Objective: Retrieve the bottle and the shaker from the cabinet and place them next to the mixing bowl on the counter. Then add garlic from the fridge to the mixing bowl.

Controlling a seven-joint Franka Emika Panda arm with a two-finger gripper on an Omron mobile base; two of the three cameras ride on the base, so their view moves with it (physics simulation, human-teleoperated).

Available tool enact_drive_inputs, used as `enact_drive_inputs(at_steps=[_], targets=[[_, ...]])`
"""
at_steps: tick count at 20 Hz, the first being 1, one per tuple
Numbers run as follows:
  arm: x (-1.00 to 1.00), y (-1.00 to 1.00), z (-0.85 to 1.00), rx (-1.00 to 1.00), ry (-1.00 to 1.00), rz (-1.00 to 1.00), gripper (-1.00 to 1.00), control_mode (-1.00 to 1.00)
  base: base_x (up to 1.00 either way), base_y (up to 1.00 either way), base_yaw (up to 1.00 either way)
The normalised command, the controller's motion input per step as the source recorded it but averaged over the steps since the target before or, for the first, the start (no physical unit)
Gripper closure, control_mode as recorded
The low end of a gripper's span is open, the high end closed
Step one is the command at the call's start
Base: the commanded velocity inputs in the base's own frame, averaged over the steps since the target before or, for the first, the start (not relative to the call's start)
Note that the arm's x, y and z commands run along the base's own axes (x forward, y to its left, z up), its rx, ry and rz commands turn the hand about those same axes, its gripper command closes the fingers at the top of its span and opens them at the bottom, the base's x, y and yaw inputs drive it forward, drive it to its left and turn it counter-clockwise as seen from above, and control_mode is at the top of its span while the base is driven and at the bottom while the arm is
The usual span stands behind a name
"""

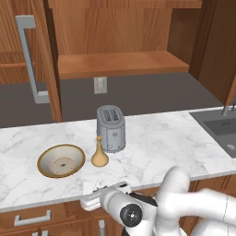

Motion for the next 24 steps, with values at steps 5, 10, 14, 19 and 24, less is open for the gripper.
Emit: enact_drive_inputs(at_steps=[5, 10, 14, 19, 24], targets=[[0.47, -0.03, -0.05, 0.0, 0.0, 0.06, 1.0, -1.0, 0.0, 0.0, 0.0], [0.52, -0.26, -0.17, 0.0, -0.07, -0.06, 1.0, -1.0, 0.0, 0.0, 0.0], [0.53, -0.04, -0.56, 0.0, 0.0, 0.0, 1.0, -1.0, 0.0, 0.0, 0.0], [0.48, -0.01, -0.53, -0.02, -0.14, 0.0, 1.0, -1.0, 0.0, 0.0, 0.0], [0.44, -0.02, -0.5, -0.03, -0.17, 0.0, 1.0, -1.0, 0.0, 0.0, 0.0]])
